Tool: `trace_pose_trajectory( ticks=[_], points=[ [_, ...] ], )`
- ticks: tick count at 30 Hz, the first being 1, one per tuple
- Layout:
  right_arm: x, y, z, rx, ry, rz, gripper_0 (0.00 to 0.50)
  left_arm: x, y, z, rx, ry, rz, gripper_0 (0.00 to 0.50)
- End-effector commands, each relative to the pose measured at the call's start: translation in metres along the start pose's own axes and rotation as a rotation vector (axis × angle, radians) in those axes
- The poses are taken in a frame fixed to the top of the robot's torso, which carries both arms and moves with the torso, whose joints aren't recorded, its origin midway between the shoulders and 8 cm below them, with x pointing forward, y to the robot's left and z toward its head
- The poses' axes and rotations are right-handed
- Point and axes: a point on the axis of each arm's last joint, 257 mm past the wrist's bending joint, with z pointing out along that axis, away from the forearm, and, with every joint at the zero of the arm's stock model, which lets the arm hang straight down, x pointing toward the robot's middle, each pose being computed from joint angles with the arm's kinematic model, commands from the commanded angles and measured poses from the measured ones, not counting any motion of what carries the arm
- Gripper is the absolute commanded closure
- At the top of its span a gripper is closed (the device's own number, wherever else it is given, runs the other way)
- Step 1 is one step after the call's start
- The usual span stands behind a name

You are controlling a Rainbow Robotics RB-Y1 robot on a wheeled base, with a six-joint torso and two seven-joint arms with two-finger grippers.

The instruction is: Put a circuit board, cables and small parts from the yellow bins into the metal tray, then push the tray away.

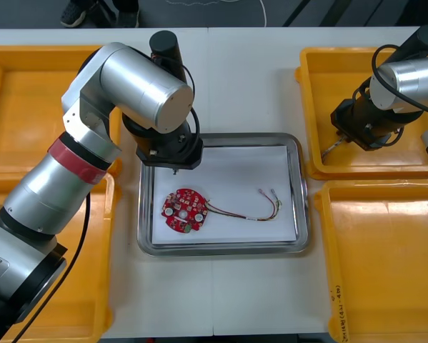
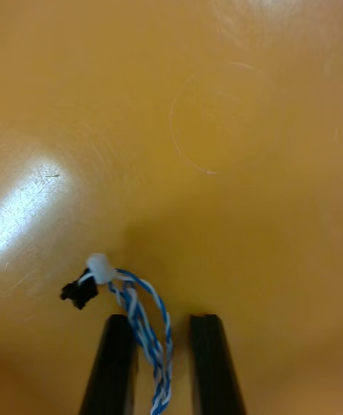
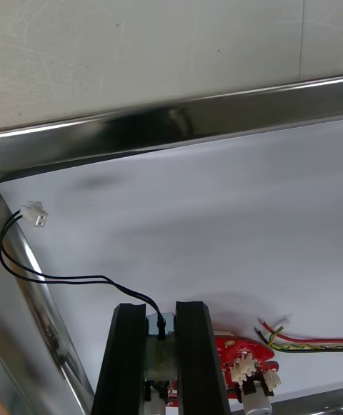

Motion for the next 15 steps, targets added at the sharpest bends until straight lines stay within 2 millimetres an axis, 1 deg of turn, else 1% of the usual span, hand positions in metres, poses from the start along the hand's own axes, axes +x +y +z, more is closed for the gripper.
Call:
trace_pose_trajectory(
  ticks=[1,2,4,7,10,15],
  points=[
    [0.009,0.003,0.005,-0.003,0.014,-0.032,0.483,-0.007,-0.029,-0.003,0.043,-0.036,0.033,0.500],
    [0.008,0.003,0.005,-0.003,0.011,-0.033,0.500,-0.006,-0.028,-0.001,0.041,-0.035,0.033,0.500],
    [0.008,0.003,0.005,-0.003,0.013,-0.031,0.500,-0.006,-0.028,0.000,0.044,-0.037,0.035,0.500],
    [0.001,0.003,0.001,-0.013,0.005,-0.017,0.500,-0.005,-0.028,0.006,0.054,-0.045,0.036,0.500],
    [-0.008,0.006,-0.005,-0.023,-0.008,-0.012,0.500,-0.004,-0.027,0.010,0.051,-0.052,0.045,0.500],
    [-0.029,-0.002,-0.013,-0.002,-0.054,-0.030,0.500,-0.001,-0.026,0.015,0.040,-0.051,0.058,0.500]
  ],
)
